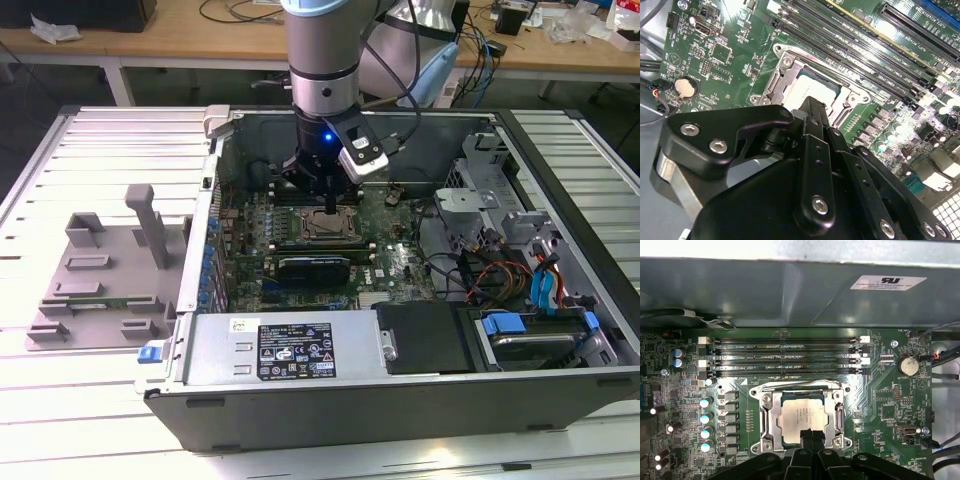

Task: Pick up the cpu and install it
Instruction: 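Install the first cpu locking lever, then install the second cpu locking lever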

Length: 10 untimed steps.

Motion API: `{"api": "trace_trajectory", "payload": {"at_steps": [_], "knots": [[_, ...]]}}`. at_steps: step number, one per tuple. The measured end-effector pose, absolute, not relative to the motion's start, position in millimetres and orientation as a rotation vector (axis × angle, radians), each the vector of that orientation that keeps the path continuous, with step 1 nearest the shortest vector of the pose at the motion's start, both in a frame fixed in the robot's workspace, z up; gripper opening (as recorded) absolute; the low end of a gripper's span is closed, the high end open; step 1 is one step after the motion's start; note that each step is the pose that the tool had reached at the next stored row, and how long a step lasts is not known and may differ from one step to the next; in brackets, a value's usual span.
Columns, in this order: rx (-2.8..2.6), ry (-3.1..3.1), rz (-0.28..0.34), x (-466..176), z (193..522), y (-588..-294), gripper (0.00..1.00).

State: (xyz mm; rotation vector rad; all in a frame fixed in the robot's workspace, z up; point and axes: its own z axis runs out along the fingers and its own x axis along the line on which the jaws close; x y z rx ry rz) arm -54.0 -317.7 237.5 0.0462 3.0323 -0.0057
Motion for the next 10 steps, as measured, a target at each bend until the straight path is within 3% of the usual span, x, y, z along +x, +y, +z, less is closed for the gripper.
{"api": "trace_trajectory", "payload": {"at_steps": [10], "knots": [[0.046, 3.032, -0.006, -54.1, 239.1, -317.8, 0.11]]}}
